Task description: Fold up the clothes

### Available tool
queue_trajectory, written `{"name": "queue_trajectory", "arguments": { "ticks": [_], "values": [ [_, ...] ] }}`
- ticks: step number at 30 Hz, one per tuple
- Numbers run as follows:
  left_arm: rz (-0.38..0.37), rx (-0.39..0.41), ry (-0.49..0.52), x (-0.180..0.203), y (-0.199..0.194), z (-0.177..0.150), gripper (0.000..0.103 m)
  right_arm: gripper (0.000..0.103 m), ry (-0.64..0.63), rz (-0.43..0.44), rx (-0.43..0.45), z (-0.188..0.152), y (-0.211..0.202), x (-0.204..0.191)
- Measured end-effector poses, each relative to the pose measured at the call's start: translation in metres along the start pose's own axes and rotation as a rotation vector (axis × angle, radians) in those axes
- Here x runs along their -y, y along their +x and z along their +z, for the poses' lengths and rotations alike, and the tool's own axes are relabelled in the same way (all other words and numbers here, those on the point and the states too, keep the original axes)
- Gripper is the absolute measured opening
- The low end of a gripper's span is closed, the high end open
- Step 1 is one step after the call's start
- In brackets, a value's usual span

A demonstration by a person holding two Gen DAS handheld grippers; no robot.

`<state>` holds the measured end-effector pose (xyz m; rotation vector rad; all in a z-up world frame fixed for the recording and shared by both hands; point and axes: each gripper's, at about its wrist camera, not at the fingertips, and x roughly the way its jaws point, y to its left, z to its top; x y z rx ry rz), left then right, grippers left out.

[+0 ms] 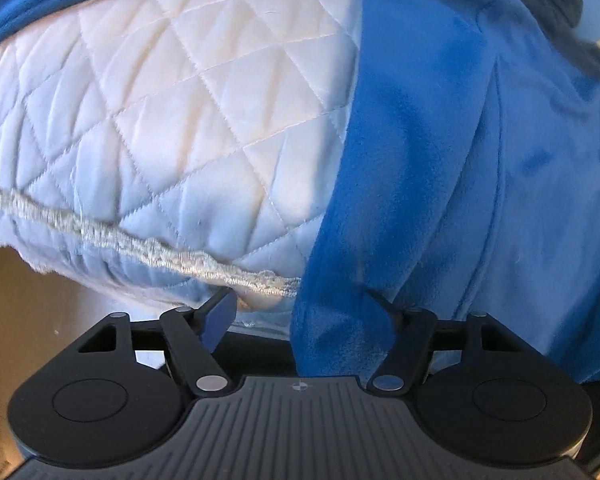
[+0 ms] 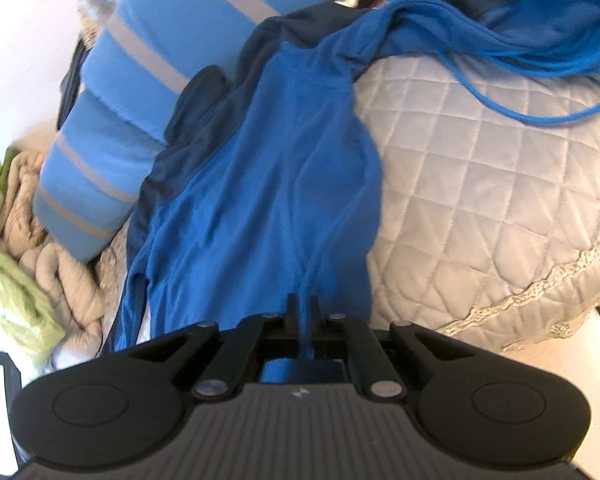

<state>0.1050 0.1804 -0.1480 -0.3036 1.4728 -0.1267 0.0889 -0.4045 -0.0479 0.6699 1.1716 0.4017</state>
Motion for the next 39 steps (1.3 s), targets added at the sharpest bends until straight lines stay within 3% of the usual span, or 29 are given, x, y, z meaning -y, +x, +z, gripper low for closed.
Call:
{"name": "queue_trajectory", "arguments": {
  "ticks": [2,5,6,7,8,9,11,16,19,24,32,36,39],
  "values": [
    [-0.018,0.012,-0.031,-0.002,-0.002,-0.005,0.054,0.011,-0.023,0.01,0.002,-0.003,-0.001,-0.007],
    [-0.055,0.024,-0.074,-0.004,-0.007,-0.011,0.03,0.017,-0.05,0.027,-0.004,-0.005,0.001,-0.017],
    [-0.061,0.031,-0.075,-0.003,-0.009,-0.013,0.018,0.018,-0.058,0.028,-0.009,-0.006,0.002,-0.02],
    [-0.065,0.043,-0.063,-0.001,-0.013,-0.016,0.008,0.026,-0.068,0.028,-0.015,-0.006,0.003,-0.023],
    [-0.068,0.056,-0.048,0.002,-0.017,-0.019,0.008,0.043,-0.078,0.023,-0.021,-0.006,0.004,-0.026],
    [-0.059,0.07,-0.027,0.005,-0.02,-0.022,0.007,0.047,-0.087,0.014,-0.027,-0.006,0.005,-0.029],
    [-0.046,0.088,-0.001,0.013,-0.022,-0.023,0.006,0.067,-0.103,-0.014,-0.043,-0.004,0.01,-0.035],
    [-0.027,0.107,0.032,0.019,-0.023,-0.027,0.006,0.075,-0.175,-0.194,-0.12,-0.002,0.038,-0.056],
    [-0.031,0.109,0.03,0.025,-0.016,-0.025,0.005,0.075,-0.179,-0.342,-0.18,-0.004,0.062,-0.061],
    [-0.032,0.112,0.031,0.027,-0.01,-0.024,0.006,0.075,-0.246,-0.467,-0.203,-0.008,0.082,-0.079],
    [-0.044,0.114,0.026,0.025,-0.013,-0.02,0.005,0.077,-0.273,-0.554,-0.31,-0.023,0.114,-0.095],
    [-0.048,0.118,0.027,0.024,-0.013,-0.021,0.005,0.076,-0.261,-0.574,-0.321,-0.03,0.131,-0.09],
    [-0.052,0.121,0.024,0.023,-0.013,-0.021,0.005,0.061,-0.244,-0.561,-0.319,-0.034,0.137,-0.086]
  ]
}}
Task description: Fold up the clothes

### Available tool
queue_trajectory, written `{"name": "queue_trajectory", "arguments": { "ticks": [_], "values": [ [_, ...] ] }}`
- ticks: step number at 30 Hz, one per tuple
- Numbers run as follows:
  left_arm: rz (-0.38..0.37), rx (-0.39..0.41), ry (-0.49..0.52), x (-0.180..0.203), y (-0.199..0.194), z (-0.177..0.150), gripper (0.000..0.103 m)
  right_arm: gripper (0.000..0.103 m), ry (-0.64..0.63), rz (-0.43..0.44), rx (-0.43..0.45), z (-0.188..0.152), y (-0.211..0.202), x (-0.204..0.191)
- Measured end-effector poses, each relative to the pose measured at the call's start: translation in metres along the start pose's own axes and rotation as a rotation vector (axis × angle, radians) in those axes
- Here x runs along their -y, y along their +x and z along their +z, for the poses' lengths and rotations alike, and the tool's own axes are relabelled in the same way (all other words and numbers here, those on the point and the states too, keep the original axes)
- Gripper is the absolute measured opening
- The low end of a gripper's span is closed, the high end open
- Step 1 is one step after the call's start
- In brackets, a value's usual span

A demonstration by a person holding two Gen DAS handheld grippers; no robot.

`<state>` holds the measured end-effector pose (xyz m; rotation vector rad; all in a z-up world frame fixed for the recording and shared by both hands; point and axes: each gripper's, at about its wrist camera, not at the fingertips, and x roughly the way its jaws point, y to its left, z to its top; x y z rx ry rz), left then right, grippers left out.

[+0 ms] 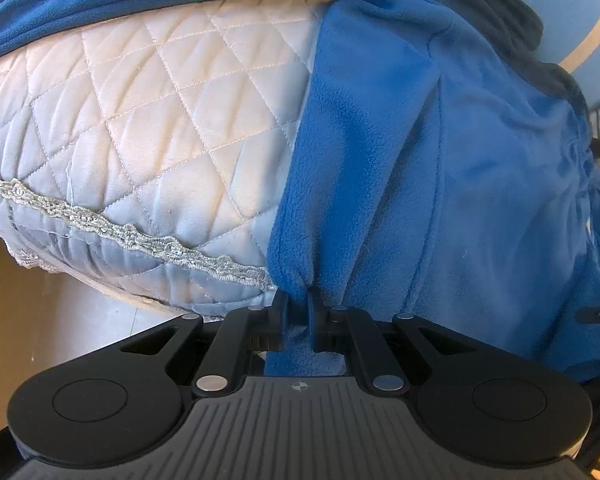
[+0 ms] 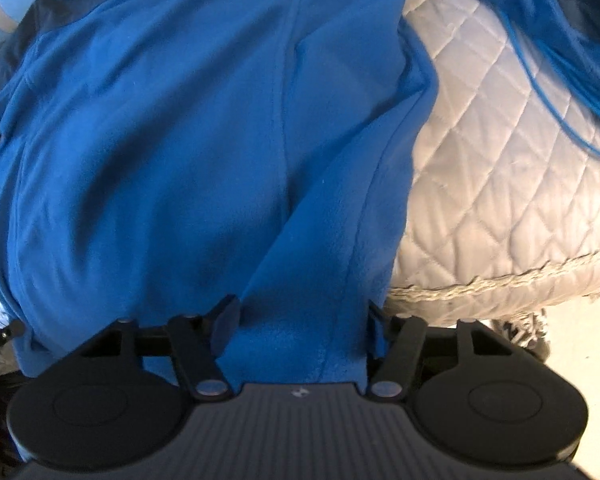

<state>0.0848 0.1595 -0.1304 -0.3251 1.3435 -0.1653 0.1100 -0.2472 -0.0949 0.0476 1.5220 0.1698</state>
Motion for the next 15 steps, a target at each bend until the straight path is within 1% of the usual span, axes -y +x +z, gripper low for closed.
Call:
{"name": "queue_trajectory", "arguments": {
  "ticks": [1,2,3,4,5,10,12,15],
  "values": [
    [-0.006,0.003,-0.005,0.0,-0.001,0.0,0.005,0.052,-0.004,0.001,0.007,-0.001,0.001,-0.001],
    [-0.016,0.005,-0.013,-0.002,-0.002,0.001,0.005,0.039,-0.009,0.005,0.015,-0.002,0.001,-0.002],
    [-0.028,0.008,-0.023,-0.003,-0.003,0.001,0.005,0.029,-0.012,0.019,0.03,-0.003,-0.001,-0.001],
    [-0.047,0.012,-0.037,-0.006,-0.007,0.002,0.004,0.015,-0.015,0.034,0.045,-0.004,-0.002,0.0],
    [-0.067,0.017,-0.054,-0.008,-0.01,0.003,0.004,0.009,-0.012,0.062,0.063,-0.004,-0.006,0.003],
    [-0.152,0.103,-0.093,-0.02,-0.061,0.011,0.003,0.007,0.025,0.238,0.163,-0.002,-0.049,0.033],
    [-0.182,0.15,-0.087,-0.022,-0.088,0.017,0.003,0.007,0.049,0.287,0.203,0.0,-0.071,0.051],
    [-0.196,0.21,-0.072,-0.021,-0.125,0.027,0.003,0.007,0.092,0.355,0.263,0.004,-0.1,0.08]
  ]
}}
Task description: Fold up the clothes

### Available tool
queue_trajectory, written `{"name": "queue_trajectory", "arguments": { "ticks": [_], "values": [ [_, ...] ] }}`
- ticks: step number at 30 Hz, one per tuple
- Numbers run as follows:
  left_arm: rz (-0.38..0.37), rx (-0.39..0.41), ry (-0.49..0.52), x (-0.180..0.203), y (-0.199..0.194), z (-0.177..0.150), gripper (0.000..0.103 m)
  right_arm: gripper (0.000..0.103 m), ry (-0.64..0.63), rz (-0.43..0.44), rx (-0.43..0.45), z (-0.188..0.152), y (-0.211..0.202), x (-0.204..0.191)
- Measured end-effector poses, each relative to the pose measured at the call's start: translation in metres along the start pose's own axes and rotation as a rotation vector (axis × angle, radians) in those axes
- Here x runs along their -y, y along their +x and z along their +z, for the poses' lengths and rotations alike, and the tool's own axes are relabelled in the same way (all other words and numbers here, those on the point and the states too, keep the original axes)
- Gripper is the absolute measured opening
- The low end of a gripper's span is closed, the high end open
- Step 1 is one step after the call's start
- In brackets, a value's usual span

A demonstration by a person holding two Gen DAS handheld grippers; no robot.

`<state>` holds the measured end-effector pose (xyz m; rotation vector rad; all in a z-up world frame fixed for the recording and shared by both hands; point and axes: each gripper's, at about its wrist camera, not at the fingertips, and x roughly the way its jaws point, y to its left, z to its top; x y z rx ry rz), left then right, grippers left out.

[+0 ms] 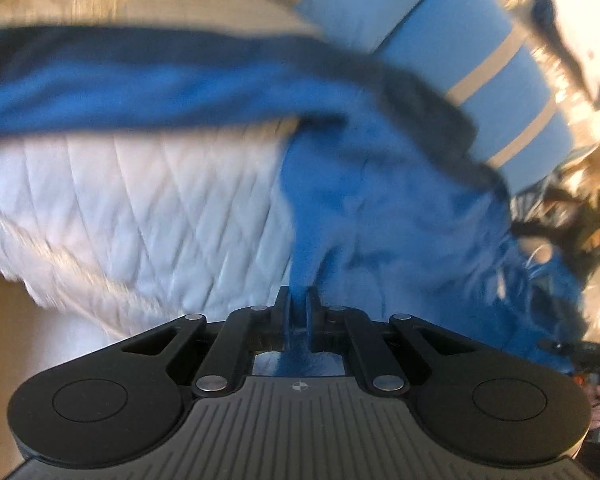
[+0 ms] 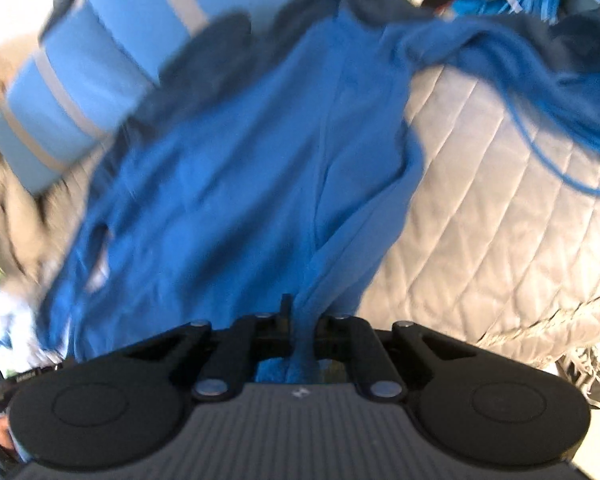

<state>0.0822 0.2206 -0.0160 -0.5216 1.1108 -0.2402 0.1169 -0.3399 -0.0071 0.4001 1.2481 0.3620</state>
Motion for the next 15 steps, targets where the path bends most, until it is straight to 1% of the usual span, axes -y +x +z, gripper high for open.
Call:
{"name": "queue_trajectory", "arguments": {
  "ticks": [3,6,8,11,15],
  "values": [
    [-0.021,0.016,-0.009,0.005,-0.019,0.012,0.003,0.007,0.055,0.063,0.055,0.009,-0.029,0.021],
    [-0.019,-0.004,0.02,0.012,-0.023,0.011,0.003,0.006,0.104,0.118,0.084,0.006,-0.053,0.046],
    [-0.005,-0.036,0.033,0.01,-0.017,0.006,0.003,0.006,0.117,0.14,0.085,-0.001,-0.063,0.062],
    [0.025,-0.098,0.031,0.003,-0.001,-0.001,0.004,0.006,0.148,0.153,0.055,-0.013,-0.056,0.086],
    [0.089,-0.192,0.011,-0.011,0.032,-0.012,0.004,0.006,0.203,0.146,-0.032,-0.033,-0.023,0.106]
  ]
}}
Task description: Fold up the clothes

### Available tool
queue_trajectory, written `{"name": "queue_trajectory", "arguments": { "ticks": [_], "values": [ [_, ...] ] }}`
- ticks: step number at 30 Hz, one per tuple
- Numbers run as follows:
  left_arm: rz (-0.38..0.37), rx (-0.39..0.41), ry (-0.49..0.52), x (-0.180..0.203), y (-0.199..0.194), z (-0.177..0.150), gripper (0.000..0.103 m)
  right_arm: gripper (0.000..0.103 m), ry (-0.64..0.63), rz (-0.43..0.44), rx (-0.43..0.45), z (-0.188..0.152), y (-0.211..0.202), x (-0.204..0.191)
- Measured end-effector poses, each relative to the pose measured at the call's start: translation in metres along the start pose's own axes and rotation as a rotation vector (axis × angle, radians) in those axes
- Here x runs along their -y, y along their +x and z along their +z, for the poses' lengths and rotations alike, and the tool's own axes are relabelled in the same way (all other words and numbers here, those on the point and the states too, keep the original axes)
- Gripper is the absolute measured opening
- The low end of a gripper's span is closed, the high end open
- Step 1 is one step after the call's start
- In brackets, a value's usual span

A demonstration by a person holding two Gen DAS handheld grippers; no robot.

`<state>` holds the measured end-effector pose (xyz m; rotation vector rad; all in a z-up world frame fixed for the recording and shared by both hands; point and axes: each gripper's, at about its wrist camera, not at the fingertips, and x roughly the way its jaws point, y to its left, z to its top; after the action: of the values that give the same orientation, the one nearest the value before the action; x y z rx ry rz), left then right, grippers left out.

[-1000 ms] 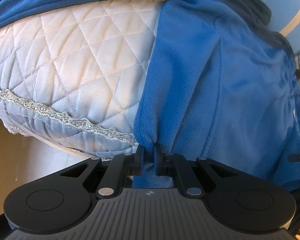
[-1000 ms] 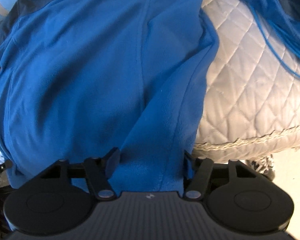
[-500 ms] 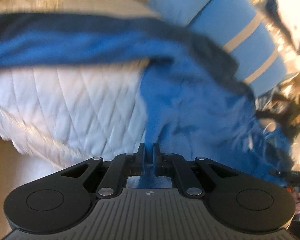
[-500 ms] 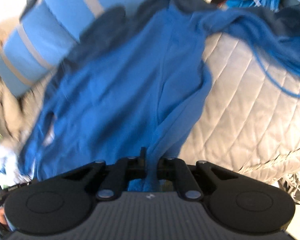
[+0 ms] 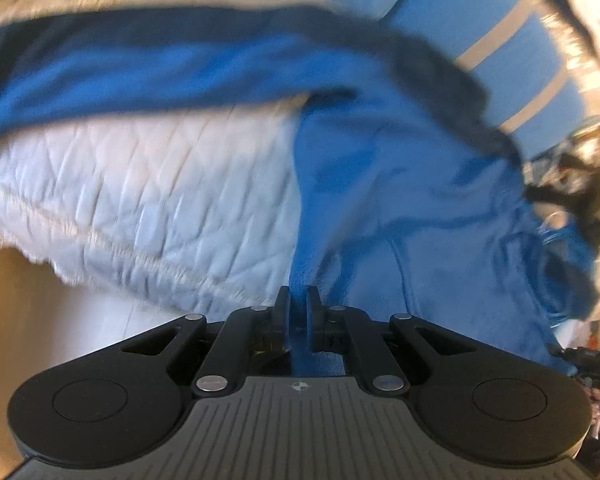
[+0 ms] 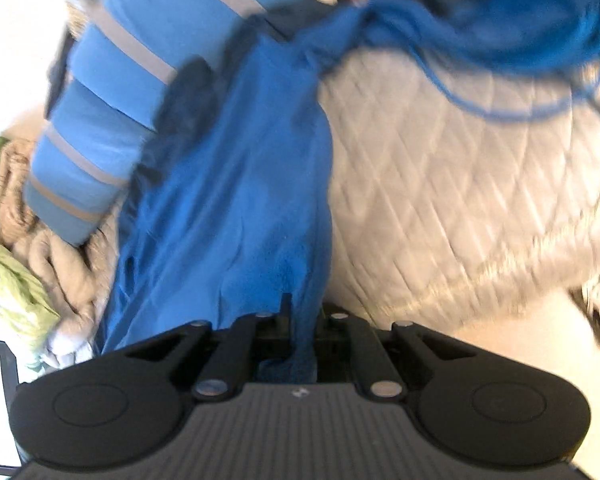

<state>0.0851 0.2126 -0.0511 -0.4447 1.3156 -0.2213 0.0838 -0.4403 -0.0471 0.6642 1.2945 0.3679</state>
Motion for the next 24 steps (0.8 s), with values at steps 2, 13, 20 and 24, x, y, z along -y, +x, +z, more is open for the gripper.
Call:
{"name": "queue_trajectory", "arguments": {
  "ticks": [2,13,20,24],
  "values": [
    [0.026,-0.031,-0.011,0.0,0.015,0.001,0.005,0.007,0.027,-0.001,-0.031,-0.006,0.016,0.01],
    [0.182,0.032,0.012,0.016,-0.019,0.027,0.053,0.091,-0.069,-0.04,0.027,0.007,-0.01,-0.005],
    [0.148,0.117,0.01,0.046,-0.09,0.035,0.066,0.103,-0.154,-0.116,0.042,0.014,-0.06,-0.051],
    [0.094,0.165,0.05,0.074,-0.125,0.028,0.067,0.103,-0.243,-0.128,0.043,0.004,-0.093,-0.092]
  ]
}}
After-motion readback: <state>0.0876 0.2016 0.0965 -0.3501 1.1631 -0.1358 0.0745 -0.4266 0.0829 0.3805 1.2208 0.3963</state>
